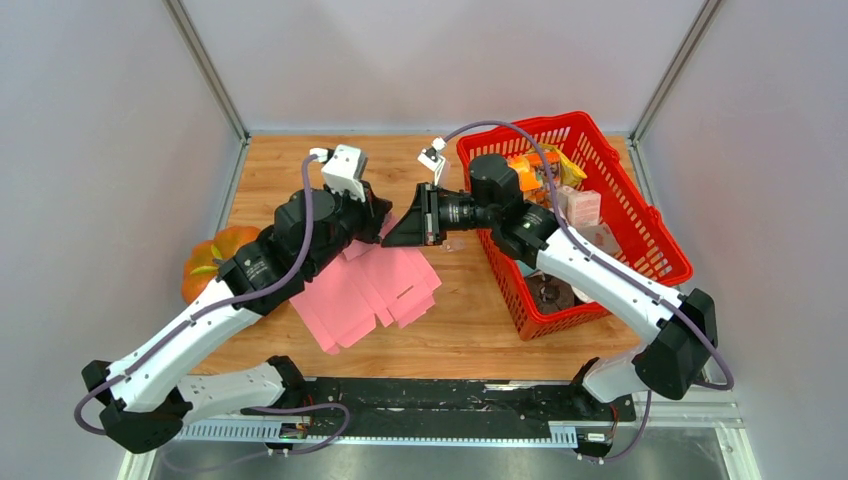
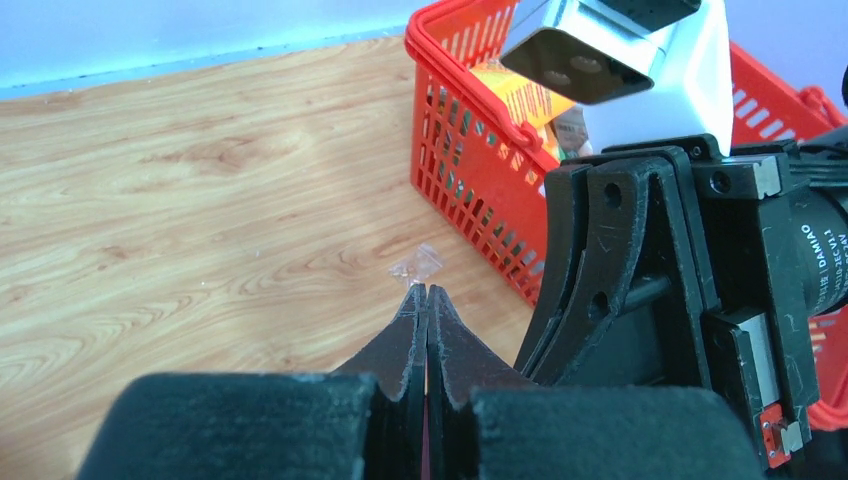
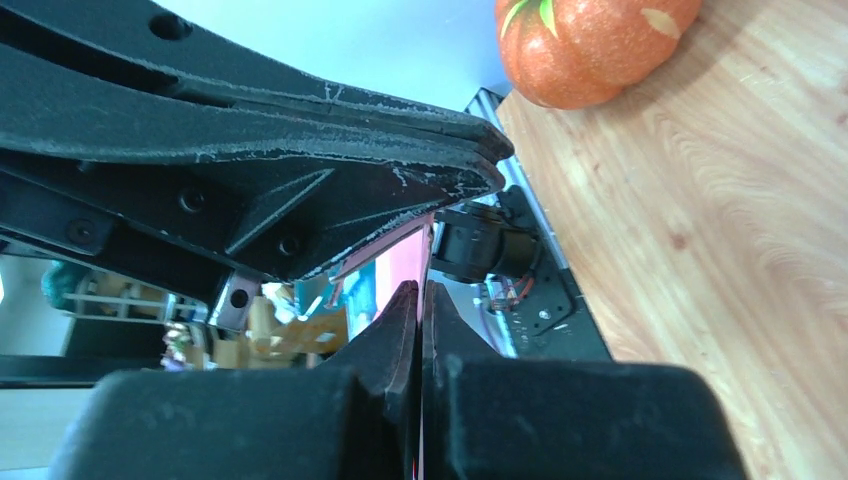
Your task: Fold the paper box
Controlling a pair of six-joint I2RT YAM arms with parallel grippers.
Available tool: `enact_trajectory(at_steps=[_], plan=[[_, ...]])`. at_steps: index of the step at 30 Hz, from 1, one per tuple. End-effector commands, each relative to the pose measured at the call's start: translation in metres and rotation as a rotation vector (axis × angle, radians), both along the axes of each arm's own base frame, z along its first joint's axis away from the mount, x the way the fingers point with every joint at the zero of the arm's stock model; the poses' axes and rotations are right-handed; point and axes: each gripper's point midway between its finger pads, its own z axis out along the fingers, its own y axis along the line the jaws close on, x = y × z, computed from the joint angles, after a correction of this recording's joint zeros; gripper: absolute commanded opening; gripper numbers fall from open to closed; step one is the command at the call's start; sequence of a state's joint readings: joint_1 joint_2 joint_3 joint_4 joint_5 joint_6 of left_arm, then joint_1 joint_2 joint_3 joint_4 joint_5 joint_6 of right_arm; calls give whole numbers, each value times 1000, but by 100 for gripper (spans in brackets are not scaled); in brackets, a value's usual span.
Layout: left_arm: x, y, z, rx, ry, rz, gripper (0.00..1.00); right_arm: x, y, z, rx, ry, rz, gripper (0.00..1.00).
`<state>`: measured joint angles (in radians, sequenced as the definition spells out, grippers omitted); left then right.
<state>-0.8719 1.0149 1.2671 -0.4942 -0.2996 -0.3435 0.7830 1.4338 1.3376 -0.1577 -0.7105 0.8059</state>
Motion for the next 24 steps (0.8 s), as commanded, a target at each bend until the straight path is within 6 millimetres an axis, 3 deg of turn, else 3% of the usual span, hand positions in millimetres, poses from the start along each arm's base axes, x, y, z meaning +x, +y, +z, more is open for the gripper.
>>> enact_trajectory(at_steps=[1,6,8,10,11,12,14,15,16,18,19,20,22,23,24], plan=[[-18,-16,-31,-28,85,-49,0,4,1,98,326,-98,-49,0],[-17,-13,-34,-12,73,-24,0,1,-1,107,356,-92,-48,0],[-18,-9,-34,13,75,-22,0,0,-3,100,321,-138,-45,0],[-21,2,-16,16,38,-14,0,-3,-5,79,252,-151,-37,0],[-25,7,-11,23,38,-30,3,-5,-8,70,234,-209,-17,0],[-25,18,9,-14,11,-30,6,-7,-8,48,200,-209,-8,0],[-41,21,21,-40,30,-126,14,-10,-15,32,167,-281,21,0],[-48,29,40,-74,-3,-148,19,-12,-19,24,148,-295,40,0],[-49,38,47,-76,-24,-154,25,-12,-25,19,144,-310,56,0],[-71,42,53,-95,-18,-248,38,-25,-34,22,184,-378,152,0],[-69,51,52,-97,-16,-236,41,-25,-41,22,191,-397,174,0],[-86,42,50,-116,2,-350,46,-37,-48,22,210,-418,261,0],[-93,41,37,-129,41,-408,47,-40,-57,23,213,-473,314,0],[-107,34,38,-156,40,-507,46,-48,-61,29,226,-501,366,0],[-108,30,23,-167,74,-538,46,-51,-63,19,196,-511,402,0]])
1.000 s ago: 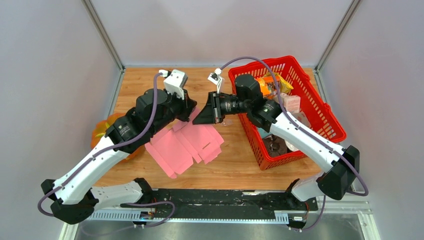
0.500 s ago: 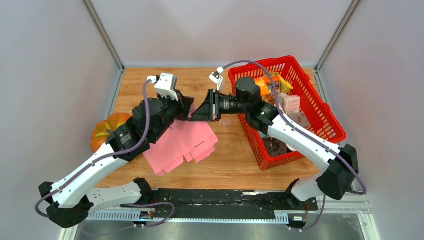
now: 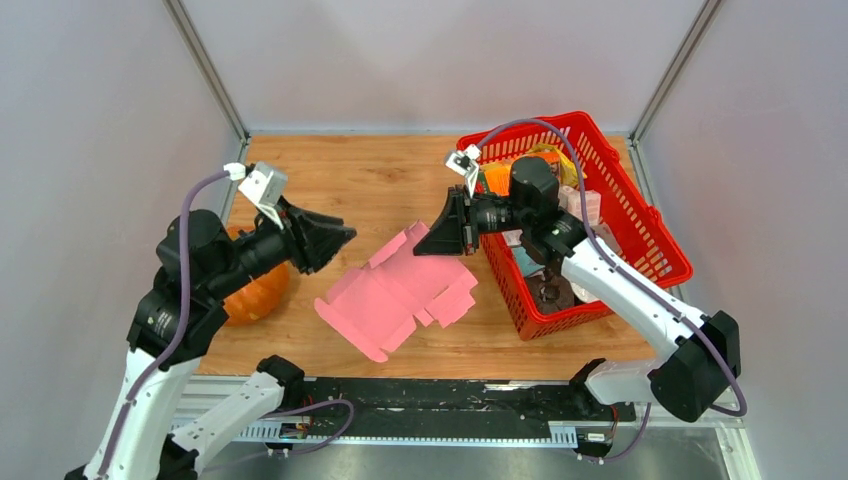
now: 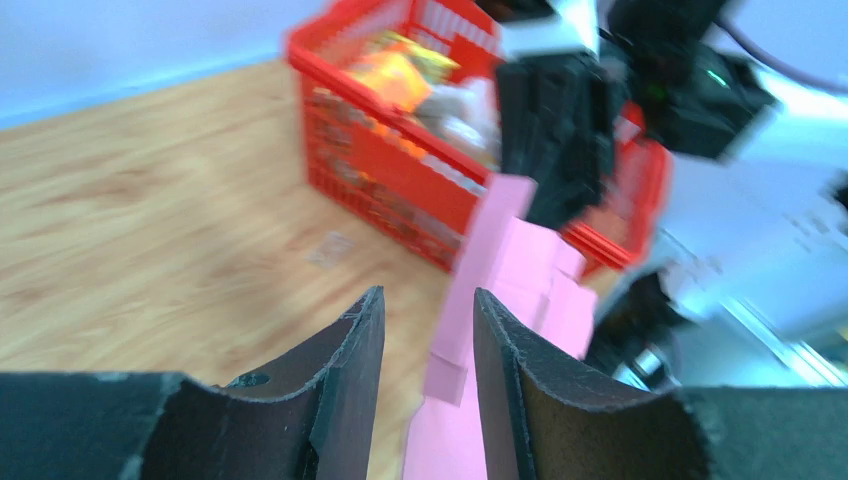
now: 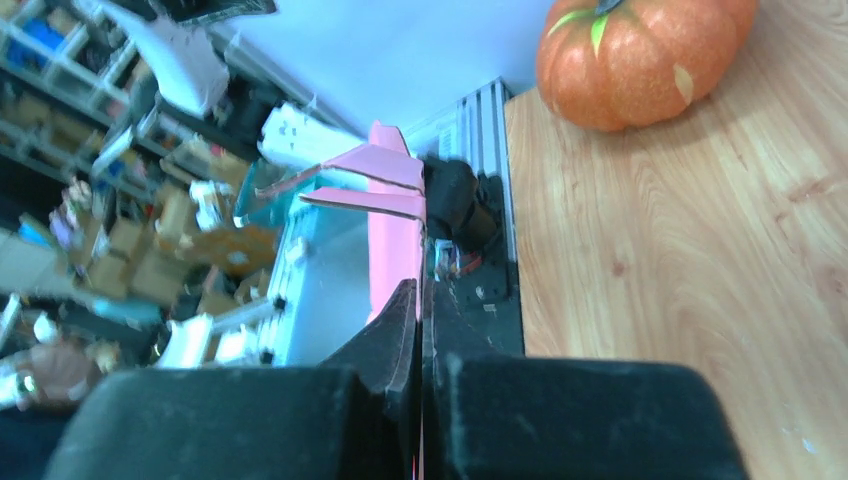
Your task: Fold the paper box
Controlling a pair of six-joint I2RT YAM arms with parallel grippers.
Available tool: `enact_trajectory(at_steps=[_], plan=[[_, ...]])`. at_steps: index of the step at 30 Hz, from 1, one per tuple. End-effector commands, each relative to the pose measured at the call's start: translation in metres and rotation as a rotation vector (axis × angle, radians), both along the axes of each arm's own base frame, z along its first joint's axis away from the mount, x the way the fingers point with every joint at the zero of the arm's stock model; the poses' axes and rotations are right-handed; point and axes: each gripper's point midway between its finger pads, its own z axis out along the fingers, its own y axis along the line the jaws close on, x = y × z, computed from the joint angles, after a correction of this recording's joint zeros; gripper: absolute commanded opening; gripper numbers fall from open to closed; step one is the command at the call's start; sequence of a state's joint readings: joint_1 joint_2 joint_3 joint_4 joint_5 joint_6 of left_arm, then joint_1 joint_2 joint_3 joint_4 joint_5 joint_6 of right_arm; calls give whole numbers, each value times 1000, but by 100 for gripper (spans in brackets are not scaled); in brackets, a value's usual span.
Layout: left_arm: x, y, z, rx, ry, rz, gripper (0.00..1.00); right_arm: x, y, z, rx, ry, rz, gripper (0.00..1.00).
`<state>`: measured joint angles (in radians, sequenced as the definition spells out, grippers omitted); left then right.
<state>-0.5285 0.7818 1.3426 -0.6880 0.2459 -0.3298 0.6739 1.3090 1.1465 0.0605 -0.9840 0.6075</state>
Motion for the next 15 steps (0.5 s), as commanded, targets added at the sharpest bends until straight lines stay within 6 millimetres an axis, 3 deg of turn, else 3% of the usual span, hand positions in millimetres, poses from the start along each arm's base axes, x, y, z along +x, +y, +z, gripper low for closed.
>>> enact_trajectory(at_steps=[1,2,3,5,7,10,15], plan=[[-61,-36,-28,-65,110,-449,46,-34,-22,15,43,-236,243,0],[-60,-38,-19,-102,54,-479,46,-35,-23,24,47,-261,257,0],[-61,-42,-31,-117,86,-510,45,-37,-25,20,29,-245,269,0],[-68,-46,-23,-170,70,-575,43,-32,-28,22,35,-251,269,0],[-70,-51,-33,-213,124,-615,41,-29,-29,23,39,-249,265,0],[-66,-50,-46,-192,134,-595,38,-29,-30,26,50,-255,271,0],[-76,-49,-46,-206,127,-624,39,-32,-33,28,58,-256,291,0]])
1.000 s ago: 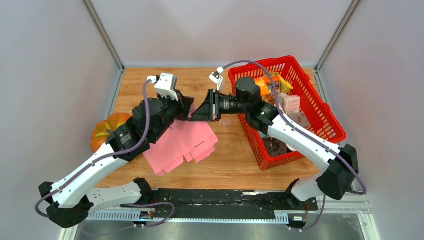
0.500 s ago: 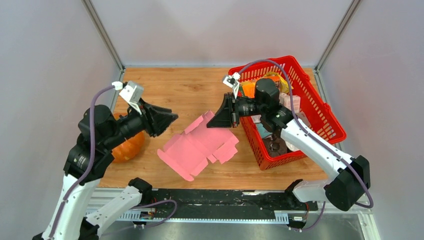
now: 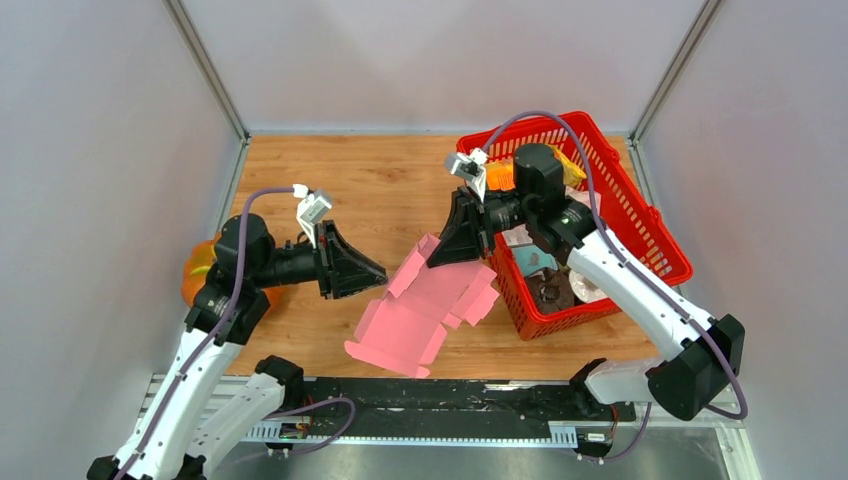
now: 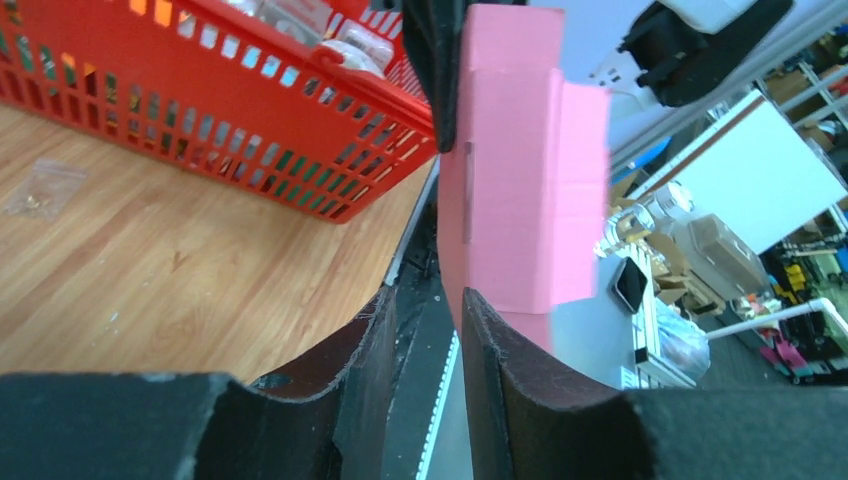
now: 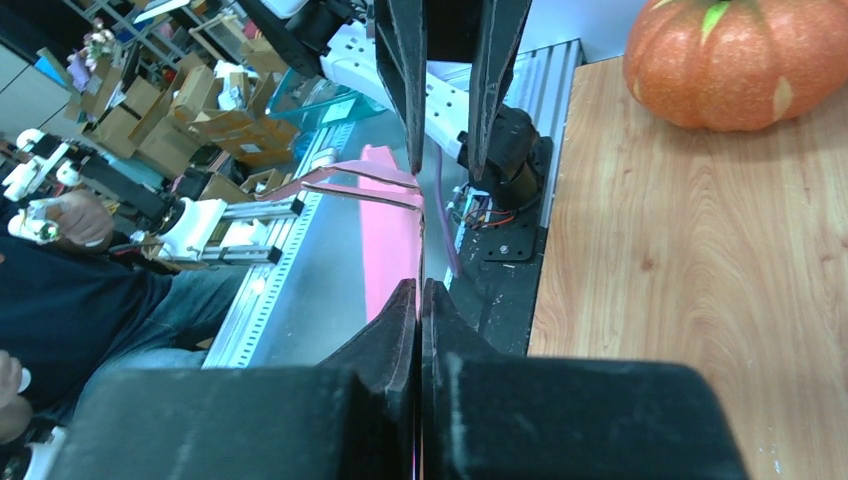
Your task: Fold the paper box
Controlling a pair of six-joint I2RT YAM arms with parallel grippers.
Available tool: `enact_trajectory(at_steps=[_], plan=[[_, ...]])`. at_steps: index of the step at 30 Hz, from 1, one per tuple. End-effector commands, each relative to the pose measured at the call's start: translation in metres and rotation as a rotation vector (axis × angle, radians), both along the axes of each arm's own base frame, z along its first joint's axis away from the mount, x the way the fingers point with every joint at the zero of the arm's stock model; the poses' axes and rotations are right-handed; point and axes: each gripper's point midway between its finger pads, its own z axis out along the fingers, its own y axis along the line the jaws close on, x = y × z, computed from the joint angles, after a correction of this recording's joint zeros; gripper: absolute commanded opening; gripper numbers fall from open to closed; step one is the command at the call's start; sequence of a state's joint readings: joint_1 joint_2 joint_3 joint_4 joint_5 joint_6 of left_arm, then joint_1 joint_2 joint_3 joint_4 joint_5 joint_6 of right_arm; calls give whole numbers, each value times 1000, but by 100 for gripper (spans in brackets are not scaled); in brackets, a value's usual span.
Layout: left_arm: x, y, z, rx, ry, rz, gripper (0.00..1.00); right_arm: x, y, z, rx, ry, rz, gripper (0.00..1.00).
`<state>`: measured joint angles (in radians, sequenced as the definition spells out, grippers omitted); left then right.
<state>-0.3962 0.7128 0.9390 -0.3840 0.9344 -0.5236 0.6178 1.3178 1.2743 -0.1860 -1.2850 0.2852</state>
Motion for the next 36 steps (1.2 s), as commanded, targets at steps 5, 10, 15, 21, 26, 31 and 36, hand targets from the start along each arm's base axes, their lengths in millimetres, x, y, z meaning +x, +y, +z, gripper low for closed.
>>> enact_trajectory(at_steps=[5,10,15,21,26,31,36], plan=[[-39,1,32,-125,-117,-162,45,-4,-8,16,45,-60,47,0],[-43,1,30,-127,-103,-183,45,-4,-8,17,45,-58,50,0],[-36,0,24,-116,-85,-168,40,-7,-9,21,53,-67,56,0],[-22,-6,20,-116,-47,-148,31,-12,-9,22,57,-72,70,0],[-22,-7,12,-114,-22,-170,33,-15,-4,22,57,-74,70,0],[-26,-6,5,-103,-9,-169,34,-10,0,29,75,-69,45,0],[-27,-5,1,-108,-10,-171,26,-10,1,39,95,-72,40,0]])
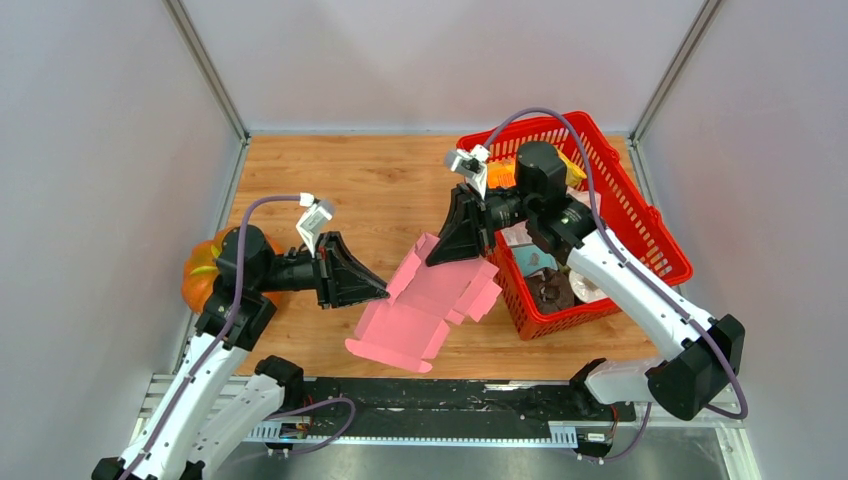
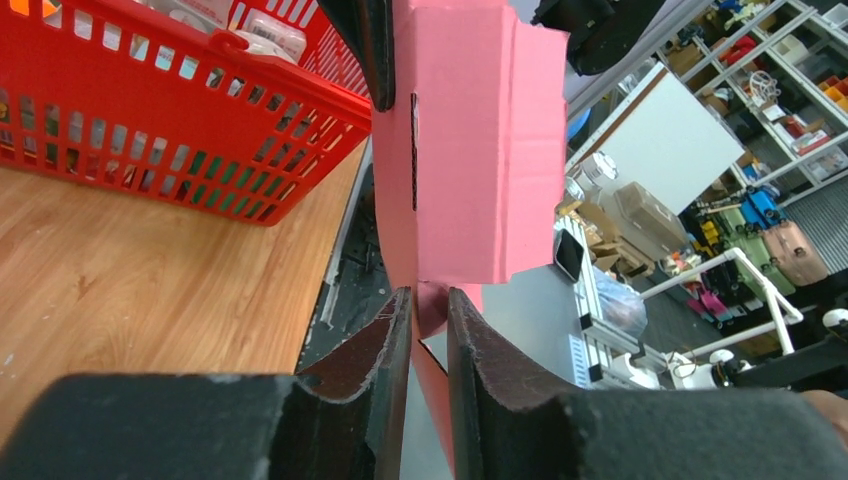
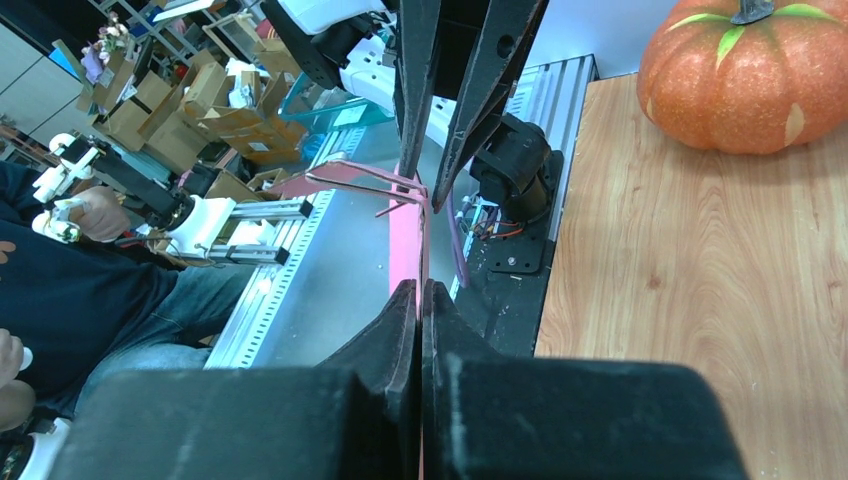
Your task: Fold the paper box
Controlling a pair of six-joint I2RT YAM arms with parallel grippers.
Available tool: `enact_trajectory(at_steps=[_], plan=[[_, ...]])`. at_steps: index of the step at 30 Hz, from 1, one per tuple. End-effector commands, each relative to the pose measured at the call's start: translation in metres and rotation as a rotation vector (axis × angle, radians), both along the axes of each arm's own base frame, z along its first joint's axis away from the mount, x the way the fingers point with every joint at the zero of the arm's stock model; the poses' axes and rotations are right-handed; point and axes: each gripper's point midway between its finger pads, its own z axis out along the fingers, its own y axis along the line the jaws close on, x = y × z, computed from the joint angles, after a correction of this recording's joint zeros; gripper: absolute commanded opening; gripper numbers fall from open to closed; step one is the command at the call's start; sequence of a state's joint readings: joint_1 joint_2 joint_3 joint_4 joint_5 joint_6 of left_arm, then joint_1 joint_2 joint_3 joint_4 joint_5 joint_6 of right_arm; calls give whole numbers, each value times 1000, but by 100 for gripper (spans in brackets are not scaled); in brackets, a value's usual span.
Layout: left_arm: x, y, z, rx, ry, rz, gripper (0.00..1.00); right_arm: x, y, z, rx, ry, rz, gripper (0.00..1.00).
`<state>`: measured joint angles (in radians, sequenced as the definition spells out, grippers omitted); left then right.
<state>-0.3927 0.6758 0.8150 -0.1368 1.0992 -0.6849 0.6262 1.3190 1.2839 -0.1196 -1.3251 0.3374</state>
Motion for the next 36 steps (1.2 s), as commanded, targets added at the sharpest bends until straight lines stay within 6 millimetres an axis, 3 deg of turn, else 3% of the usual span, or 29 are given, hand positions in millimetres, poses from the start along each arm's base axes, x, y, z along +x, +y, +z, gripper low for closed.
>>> enact_trajectory(at_steps=[1,6,10,12,13,14,15,16,18,22,24,28,36], plan=[[-3,0,0,-22,-31,-16,23,-4,2,28,68,-65,-4,0],[-2,0,11,-42,-45,-11,0,-8,4,31,72,-69,1,0],[3,3,15,-8,-64,52,0,-9,7,31,71,-66,1,0],[9,9,4,59,-79,118,0,-6,9,30,64,-69,-16,0],[6,14,14,75,-124,147,1,-5,9,24,27,-36,-31,0],[9,19,12,113,-199,176,13,0,11,20,21,-64,-50,0],[14,29,-1,191,-171,255,64,7,13,22,10,-78,-97,0],[10,39,11,202,-249,304,70,11,13,13,-36,-41,-119,0],[23,61,8,280,-334,460,70,22,17,9,-72,-31,-186,0],[18,79,38,189,-452,598,71,43,21,-5,-176,38,-305,0],[19,78,56,134,-482,614,70,51,23,-11,-210,57,-353,0],[28,70,62,152,-454,583,67,56,30,-23,-246,97,-359,0],[56,51,43,301,-454,578,68,55,45,-26,-260,114,-349,0]])
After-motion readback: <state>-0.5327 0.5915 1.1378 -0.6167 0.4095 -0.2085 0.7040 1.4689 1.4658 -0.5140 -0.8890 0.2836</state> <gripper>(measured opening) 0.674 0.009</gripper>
